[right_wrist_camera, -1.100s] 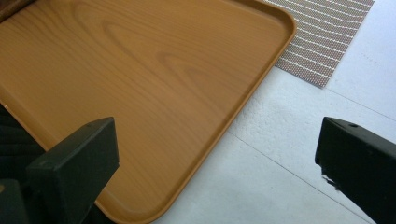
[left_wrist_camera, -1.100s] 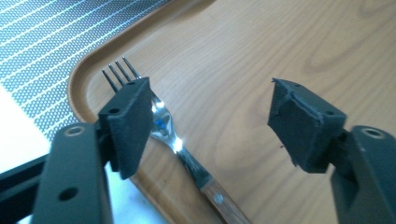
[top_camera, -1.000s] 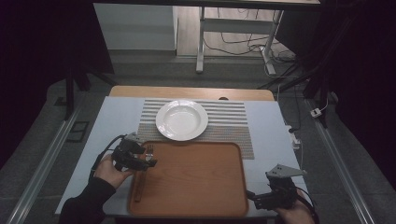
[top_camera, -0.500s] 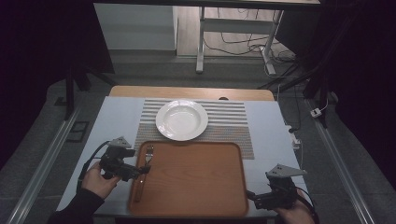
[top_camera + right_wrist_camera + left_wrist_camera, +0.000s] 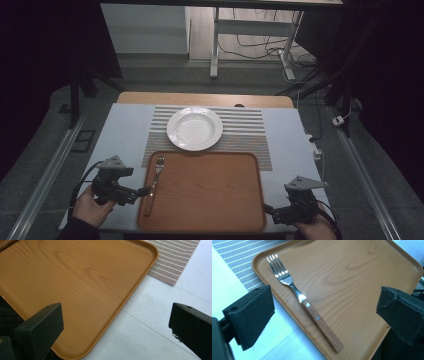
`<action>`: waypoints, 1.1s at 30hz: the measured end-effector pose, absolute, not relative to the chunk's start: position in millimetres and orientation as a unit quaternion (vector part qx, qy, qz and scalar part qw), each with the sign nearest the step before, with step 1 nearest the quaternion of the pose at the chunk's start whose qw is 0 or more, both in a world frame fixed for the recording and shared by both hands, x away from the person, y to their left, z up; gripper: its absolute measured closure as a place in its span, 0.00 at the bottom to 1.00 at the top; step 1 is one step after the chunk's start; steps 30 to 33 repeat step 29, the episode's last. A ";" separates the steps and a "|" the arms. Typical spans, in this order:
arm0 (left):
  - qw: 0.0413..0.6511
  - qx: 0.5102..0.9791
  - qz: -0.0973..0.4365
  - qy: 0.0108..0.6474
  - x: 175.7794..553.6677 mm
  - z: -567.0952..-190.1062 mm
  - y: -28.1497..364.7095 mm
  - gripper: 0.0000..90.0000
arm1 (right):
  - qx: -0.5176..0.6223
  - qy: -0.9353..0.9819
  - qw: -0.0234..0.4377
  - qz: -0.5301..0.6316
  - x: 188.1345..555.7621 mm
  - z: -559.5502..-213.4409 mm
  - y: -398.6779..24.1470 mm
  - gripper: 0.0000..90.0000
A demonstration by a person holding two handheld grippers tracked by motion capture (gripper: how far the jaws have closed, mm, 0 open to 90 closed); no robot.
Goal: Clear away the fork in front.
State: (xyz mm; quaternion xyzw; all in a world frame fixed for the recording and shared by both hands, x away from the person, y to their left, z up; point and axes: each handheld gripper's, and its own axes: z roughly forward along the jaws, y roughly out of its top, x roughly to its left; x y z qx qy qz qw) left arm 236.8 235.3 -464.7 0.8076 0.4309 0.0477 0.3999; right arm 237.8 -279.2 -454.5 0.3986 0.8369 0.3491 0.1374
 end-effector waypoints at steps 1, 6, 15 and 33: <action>0.401 0.807 0.048 0.431 234.7 -464.7 236.9 0.01 | 0.399 0.837 0.138 0.349 237.7 -454.5 -279.2 0.00; 0.402 0.804 0.052 0.435 224.8 -466.4 244.5 0.00 | 0.399 0.837 0.137 0.349 237.9 -454.6 -279.2 0.00; 0.404 0.794 0.045 0.451 209.4 -475.6 258.9 0.00 | 0.401 0.835 0.138 0.350 237.7 -454.6 -279.4 0.00; 0.376 0.792 0.042 0.479 197.3 -484.1 270.3 0.00 | 0.400 0.838 0.140 0.345 237.0 -454.8 -278.5 0.00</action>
